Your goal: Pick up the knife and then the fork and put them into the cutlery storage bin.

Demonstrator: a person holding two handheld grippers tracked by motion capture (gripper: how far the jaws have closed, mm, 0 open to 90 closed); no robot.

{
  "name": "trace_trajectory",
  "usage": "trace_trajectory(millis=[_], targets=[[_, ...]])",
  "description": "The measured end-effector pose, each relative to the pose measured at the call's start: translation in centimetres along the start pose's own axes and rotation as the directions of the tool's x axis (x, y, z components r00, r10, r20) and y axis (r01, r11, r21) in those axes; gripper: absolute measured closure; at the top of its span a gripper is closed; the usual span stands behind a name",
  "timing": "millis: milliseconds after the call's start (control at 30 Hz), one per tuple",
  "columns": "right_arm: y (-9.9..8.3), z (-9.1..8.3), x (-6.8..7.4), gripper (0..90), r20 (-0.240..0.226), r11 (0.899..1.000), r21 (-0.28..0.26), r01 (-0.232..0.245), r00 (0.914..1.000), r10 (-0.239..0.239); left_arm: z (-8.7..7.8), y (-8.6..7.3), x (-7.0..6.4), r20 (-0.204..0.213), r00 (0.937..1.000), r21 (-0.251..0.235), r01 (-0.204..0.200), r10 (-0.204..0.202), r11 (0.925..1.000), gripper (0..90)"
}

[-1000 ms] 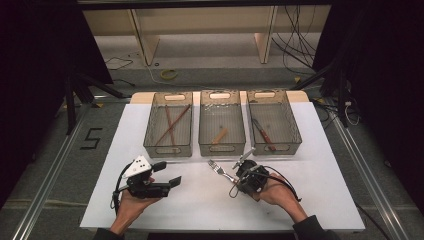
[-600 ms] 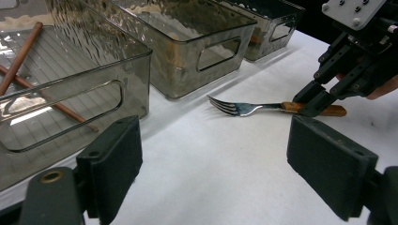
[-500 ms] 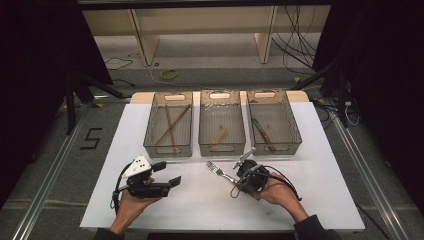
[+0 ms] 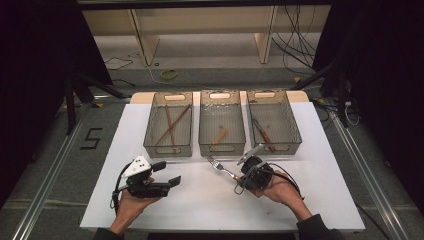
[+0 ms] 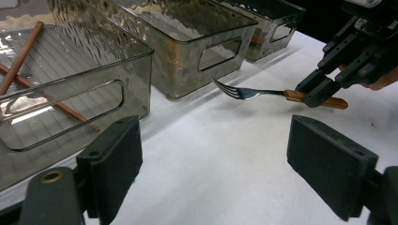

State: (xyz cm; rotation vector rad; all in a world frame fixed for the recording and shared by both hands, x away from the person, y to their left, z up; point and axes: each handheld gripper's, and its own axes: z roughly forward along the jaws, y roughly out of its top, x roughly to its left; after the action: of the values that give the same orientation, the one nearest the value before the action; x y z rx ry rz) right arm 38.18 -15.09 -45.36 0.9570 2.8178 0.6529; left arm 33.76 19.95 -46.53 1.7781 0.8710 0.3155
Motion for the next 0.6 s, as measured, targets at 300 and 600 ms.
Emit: trace_trajectory(millis=[300,600], targets=[[-0.1,-0.5,-0.5,77.6,-0.006,1.000,-0.025,-0.016,0.9999,0.016,0.0,0.0,0.0,0.000,1.0000,-0.003,0.001,-0.001,1.0000,17.5],[-0.3,-1.4,-1.0,77.6,-0.006,0.998,-0.060,-0.021,0.9998,0.021,0.0,0.0,0.1,-0.002,1.0000,-0.005,0.002,-0.002,1.0000,17.5]])
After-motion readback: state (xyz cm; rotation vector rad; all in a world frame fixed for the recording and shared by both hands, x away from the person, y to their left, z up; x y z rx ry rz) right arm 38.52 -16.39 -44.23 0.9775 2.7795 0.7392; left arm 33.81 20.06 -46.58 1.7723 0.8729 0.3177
